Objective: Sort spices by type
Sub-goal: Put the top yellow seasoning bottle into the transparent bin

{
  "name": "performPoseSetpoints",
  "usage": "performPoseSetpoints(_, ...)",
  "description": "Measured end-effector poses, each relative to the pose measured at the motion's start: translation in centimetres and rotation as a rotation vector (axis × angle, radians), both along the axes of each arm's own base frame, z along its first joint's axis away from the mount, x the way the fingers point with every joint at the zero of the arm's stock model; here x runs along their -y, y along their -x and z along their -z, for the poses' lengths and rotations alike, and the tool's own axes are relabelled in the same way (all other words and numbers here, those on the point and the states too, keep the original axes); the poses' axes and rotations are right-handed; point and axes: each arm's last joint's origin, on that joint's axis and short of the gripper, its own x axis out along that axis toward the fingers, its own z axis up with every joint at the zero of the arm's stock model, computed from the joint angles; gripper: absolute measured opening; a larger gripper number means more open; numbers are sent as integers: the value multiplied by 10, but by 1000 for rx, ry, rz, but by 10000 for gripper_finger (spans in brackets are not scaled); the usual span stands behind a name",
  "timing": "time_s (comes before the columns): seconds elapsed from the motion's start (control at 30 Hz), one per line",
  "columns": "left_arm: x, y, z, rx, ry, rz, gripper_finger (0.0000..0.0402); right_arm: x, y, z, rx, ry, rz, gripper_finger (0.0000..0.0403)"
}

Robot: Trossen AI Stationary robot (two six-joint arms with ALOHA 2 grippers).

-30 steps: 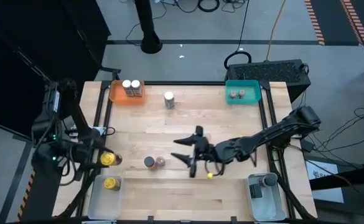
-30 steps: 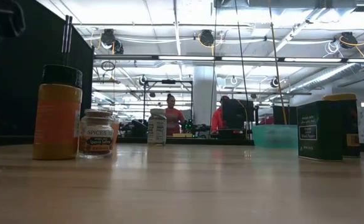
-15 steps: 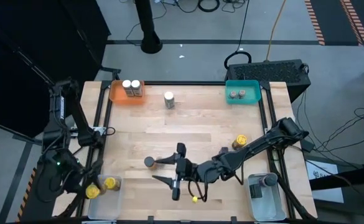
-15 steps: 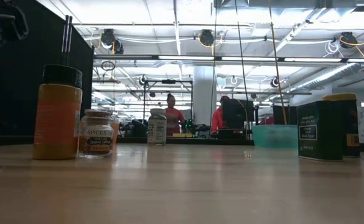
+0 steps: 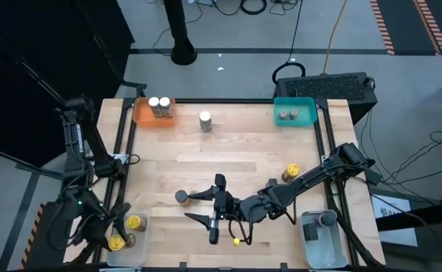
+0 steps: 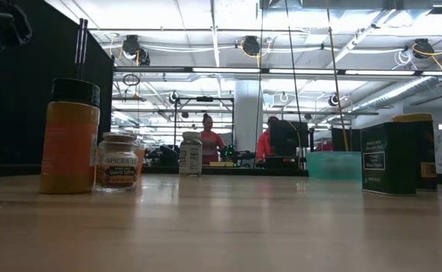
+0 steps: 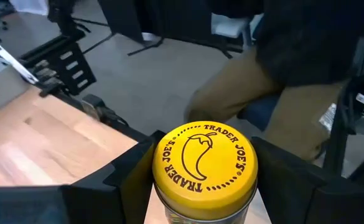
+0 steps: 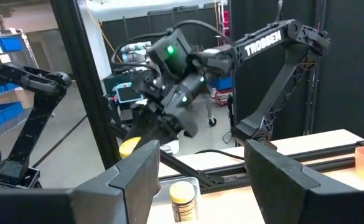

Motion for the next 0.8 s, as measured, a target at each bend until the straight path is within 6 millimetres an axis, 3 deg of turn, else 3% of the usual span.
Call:
performPoseSetpoints(0.5, -5, 1, 55, -60, 29, -42, 239, 0, 0, 0, -1, 7, 0, 217)
performPoseSetpoints(0.8, -6, 3, 69, -81, 117, -2, 239, 0, 0, 0, -8, 11, 0, 217)
